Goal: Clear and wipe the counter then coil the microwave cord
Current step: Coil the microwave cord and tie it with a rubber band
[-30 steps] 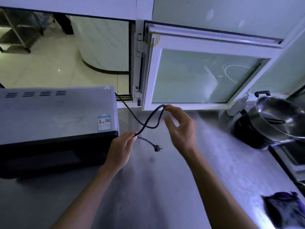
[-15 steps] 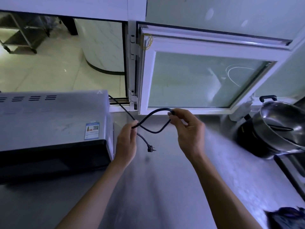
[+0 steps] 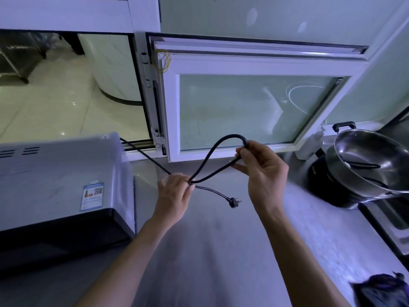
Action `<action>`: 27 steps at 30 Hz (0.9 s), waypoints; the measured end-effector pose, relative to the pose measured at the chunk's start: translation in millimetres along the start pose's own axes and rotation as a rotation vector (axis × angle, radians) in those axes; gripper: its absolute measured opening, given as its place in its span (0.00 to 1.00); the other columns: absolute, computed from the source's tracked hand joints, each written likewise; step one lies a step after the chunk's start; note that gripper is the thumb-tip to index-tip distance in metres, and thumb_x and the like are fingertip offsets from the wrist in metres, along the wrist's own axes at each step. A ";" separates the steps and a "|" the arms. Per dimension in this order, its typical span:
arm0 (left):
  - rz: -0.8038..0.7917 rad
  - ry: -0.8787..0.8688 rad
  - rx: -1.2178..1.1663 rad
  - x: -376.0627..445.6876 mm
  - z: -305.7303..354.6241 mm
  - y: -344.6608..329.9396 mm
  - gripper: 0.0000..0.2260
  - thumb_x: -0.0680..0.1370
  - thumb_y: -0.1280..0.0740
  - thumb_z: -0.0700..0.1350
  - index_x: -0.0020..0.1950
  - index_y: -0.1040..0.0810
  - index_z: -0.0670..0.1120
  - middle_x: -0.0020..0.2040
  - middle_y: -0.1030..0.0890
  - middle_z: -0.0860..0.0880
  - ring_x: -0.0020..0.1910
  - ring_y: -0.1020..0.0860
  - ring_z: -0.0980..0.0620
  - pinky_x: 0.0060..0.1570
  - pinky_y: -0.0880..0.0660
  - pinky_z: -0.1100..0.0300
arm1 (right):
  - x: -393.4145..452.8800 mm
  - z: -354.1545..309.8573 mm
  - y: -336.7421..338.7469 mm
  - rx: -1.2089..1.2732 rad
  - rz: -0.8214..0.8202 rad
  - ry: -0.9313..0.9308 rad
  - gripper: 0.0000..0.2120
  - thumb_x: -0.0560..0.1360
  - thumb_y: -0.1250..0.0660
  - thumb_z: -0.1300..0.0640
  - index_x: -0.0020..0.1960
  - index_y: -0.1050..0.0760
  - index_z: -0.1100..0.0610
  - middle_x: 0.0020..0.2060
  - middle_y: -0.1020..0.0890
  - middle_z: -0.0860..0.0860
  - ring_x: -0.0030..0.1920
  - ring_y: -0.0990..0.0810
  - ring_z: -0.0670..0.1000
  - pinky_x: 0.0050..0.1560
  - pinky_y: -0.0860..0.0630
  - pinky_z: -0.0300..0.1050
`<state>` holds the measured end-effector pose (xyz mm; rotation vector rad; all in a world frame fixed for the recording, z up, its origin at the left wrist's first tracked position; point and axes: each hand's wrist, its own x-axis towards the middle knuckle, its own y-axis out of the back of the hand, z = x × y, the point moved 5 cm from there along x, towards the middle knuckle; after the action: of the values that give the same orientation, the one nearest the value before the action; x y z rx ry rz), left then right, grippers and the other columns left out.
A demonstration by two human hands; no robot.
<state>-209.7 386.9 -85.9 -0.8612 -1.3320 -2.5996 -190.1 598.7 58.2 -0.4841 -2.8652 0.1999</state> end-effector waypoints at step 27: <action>-0.179 0.108 -0.089 26.7 -33.7 87.5 0.05 0.82 0.39 0.35 0.49 0.25 0.42 0.40 0.25 0.54 0.38 0.26 0.63 0.34 0.33 0.67 | 16.5 111.1 9.4 -0.331 -0.118 -0.415 0.20 0.79 0.34 0.62 0.71 0.28 0.58 0.52 0.17 0.56 0.44 0.16 0.52 0.51 0.16 0.55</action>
<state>-218.0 311.6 -24.6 -0.6288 -1.3311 -2.8150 -229.7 602.5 -47.3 -0.3617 -3.3412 -0.2271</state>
